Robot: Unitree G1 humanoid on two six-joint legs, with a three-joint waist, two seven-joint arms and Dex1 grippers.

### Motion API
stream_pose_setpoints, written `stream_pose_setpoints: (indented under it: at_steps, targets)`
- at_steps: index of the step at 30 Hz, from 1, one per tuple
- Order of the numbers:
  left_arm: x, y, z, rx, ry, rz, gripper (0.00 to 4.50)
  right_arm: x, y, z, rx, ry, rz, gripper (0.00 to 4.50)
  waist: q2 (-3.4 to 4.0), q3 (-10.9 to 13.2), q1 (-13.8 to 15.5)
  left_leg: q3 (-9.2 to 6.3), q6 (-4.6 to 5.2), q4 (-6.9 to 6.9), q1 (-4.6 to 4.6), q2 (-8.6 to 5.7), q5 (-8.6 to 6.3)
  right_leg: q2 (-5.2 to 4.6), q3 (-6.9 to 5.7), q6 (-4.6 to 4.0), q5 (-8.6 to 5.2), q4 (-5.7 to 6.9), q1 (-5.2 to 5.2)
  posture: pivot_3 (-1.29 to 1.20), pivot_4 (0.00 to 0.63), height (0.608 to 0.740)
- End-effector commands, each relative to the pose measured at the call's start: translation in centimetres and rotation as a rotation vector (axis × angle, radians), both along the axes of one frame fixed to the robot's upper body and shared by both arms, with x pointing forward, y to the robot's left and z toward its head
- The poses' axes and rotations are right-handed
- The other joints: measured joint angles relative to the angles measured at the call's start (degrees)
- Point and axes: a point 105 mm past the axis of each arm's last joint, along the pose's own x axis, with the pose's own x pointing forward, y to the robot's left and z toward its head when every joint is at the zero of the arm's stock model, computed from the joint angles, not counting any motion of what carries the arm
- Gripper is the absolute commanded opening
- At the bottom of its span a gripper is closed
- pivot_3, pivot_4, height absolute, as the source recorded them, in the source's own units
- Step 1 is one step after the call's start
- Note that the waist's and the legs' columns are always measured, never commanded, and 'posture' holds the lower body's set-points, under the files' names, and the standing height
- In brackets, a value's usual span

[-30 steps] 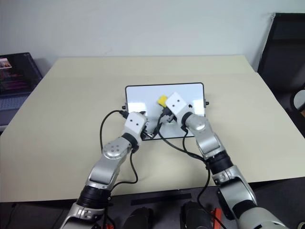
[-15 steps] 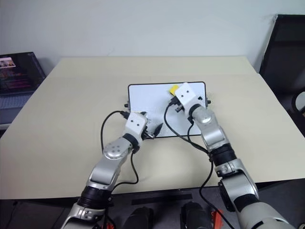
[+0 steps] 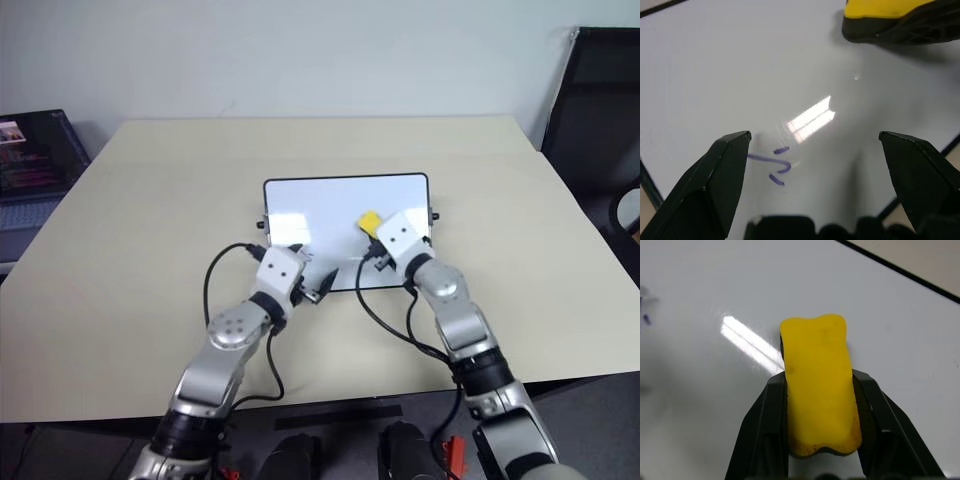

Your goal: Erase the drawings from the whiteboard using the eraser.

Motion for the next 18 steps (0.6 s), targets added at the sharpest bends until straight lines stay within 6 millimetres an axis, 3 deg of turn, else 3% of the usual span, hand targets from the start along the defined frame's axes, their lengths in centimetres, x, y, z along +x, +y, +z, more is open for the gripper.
stream_pose_setpoints:
  at_steps: [1, 8, 18]
  targets:
    - [-1.3, -0.6, 0.7, -0.012, -0.01, -0.016, 4.5, -1.5, 0.3, 2.2, 0.04, -0.053, 0.078, 1.29, 0.0, 0.0, -0.07, 0.0, 0.0, 0.0, 0.01, 0.01, 0.0, 0.0, -0.01, 0.0, -0.01, 0.0, 0.0, 0.0, 0.15, 0.74]
    - [-2.8, 0.2, -0.8, -0.097, 0.087, 0.077, 4.5, -2.3, 0.7, 2.2, 0.018, -0.072, 0.131, 1.29, 0.0, 0.0, -0.07, -0.01, 0.0, 0.02, 0.03, 0.0, 0.0, 0.01, -0.03, -0.02, -0.02, -0.01, 0.01, 0.0, 0.15, 0.74]
    - [-2.9, 2.2, -1.8, -0.056, 0.121, 0.217, 4.5, -1.7, 4.3, 3.6, 0.021, -0.134, 0.252, 1.29, 0.0, 0.01, -0.1, -0.01, 0.0, 0.01, 0.02, 0.0, 0.0, 0.02, -0.05, -0.02, -0.03, -0.02, 0.0, 0.0, 0.15, 0.74]
